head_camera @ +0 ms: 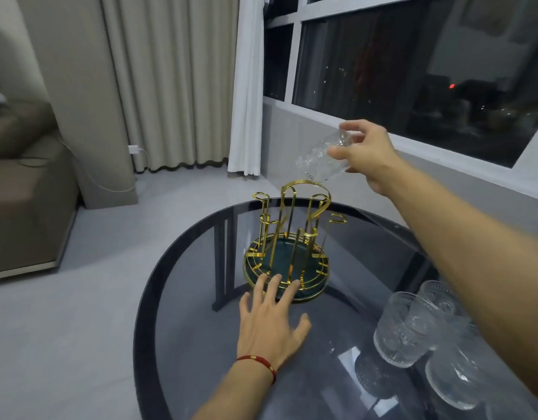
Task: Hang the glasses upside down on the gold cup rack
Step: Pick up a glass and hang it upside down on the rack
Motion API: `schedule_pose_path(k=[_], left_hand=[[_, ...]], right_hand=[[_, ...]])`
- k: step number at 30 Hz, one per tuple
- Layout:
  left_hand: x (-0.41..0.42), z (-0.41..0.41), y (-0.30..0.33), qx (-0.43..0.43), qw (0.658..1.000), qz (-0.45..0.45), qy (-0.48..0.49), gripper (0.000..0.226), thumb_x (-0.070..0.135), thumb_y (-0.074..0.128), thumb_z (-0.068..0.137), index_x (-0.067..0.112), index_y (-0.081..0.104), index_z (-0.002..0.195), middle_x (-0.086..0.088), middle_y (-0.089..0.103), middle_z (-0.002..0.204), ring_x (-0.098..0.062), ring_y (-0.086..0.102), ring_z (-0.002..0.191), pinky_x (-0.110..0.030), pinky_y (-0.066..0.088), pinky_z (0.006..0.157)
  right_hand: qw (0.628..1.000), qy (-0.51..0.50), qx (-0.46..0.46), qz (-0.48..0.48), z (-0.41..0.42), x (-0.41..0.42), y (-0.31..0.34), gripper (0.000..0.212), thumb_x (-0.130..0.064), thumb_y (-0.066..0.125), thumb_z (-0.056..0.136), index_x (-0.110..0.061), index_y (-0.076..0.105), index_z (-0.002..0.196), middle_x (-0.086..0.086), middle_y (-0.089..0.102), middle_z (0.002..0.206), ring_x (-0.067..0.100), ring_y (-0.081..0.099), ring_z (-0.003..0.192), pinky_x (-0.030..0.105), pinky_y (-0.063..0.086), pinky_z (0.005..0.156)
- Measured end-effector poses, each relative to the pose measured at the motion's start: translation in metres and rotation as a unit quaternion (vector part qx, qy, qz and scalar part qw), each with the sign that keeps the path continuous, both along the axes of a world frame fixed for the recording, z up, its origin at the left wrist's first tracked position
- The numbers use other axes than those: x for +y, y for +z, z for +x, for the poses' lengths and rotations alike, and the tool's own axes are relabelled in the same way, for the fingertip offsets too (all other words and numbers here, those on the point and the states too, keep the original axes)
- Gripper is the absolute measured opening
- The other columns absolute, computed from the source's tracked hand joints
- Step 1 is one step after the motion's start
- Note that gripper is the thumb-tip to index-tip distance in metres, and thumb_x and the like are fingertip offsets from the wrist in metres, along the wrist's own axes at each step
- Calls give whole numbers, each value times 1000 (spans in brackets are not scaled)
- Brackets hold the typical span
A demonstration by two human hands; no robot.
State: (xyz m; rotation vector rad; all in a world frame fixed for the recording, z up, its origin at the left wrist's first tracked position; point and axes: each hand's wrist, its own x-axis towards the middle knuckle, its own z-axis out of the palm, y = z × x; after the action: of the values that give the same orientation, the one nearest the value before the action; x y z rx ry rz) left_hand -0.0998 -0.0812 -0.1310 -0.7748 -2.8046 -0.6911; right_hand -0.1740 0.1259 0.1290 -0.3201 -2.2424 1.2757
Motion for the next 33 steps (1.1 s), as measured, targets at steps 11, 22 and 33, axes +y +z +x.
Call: schedule_pose_path(k=[11, 22, 33], left_hand=[[5, -3, -11, 15, 1000, -5, 4, 71, 64, 33, 87, 46, 18, 154, 2, 23, 167, -25, 1, 157, -60, 12, 122], [7, -4, -13, 15, 1000, -11, 0, 74, 65, 32, 89, 47, 6, 156, -1, 19, 169, -28, -3, 157, -61, 8, 122], [6, -1, -8, 37, 999, -38, 3, 73, 61, 31, 91, 42, 10, 158, -4, 25, 167, -30, 5, 157, -61, 18, 120]], right_hand=[[965, 134, -212, 71, -82, -10, -23, 44, -4, 83, 82, -30, 73, 116, 1, 63, 128, 28, 62, 114, 38, 60, 72], [865, 258, -375, 210, -111, -18, -26, 52, 0, 91, 73, -31, 72, 111, 3, 59, 128, 30, 65, 109, 46, 66, 84], [949, 173, -213, 153, -74, 2, -30, 22, -24, 61, 104, -26, 72, 123, 2, 66, 126, 23, 62, 119, 37, 55, 87]])
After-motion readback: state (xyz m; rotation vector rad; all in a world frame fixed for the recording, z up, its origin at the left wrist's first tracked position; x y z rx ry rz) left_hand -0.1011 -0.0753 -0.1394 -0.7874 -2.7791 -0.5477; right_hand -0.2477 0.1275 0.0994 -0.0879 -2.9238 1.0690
